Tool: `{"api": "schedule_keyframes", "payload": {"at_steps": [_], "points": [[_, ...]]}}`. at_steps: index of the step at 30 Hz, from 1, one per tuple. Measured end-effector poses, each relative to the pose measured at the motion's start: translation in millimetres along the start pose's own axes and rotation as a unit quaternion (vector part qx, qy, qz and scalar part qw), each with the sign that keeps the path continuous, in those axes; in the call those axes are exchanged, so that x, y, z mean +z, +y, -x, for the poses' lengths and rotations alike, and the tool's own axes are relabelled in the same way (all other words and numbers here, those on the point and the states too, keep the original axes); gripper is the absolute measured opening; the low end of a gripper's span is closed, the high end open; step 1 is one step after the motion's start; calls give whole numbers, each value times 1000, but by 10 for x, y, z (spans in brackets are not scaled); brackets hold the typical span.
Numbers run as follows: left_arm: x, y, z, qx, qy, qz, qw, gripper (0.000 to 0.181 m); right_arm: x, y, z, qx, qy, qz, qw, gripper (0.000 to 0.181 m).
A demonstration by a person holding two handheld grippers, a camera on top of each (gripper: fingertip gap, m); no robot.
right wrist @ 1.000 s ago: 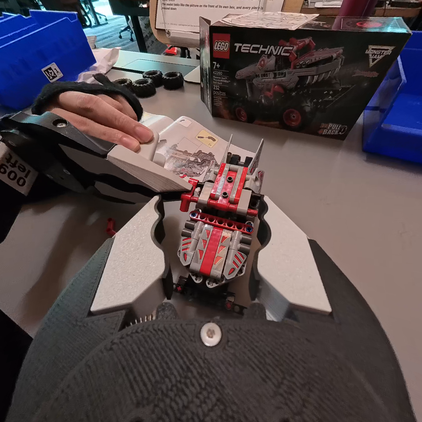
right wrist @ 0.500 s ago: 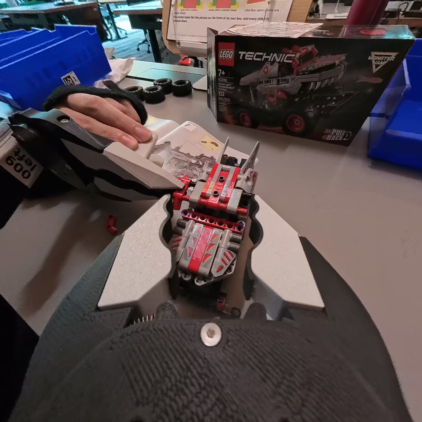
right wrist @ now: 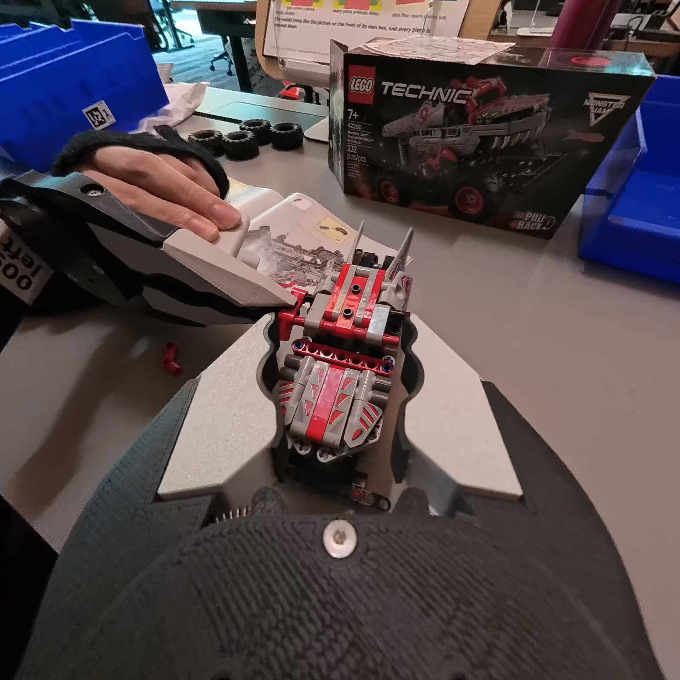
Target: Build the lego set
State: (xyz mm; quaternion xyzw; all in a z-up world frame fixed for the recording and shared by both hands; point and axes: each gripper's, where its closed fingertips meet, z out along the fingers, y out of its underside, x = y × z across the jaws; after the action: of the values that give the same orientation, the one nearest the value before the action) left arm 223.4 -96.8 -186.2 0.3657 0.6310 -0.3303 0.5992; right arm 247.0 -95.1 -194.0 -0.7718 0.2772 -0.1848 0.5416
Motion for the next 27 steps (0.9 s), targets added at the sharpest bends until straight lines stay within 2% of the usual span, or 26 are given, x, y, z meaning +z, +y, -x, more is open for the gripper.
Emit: {"api": "schedule_keyframes", "payload": {"at_steps": [9,27], "points": [[8,69,-7,9,-10,13,1000,4,2,-4,-7,-3,18,-3,1000,66],[11,83,-31,-49,-2,5,999,4,19,-20,-24,-22,22,-14,999,65]]}}
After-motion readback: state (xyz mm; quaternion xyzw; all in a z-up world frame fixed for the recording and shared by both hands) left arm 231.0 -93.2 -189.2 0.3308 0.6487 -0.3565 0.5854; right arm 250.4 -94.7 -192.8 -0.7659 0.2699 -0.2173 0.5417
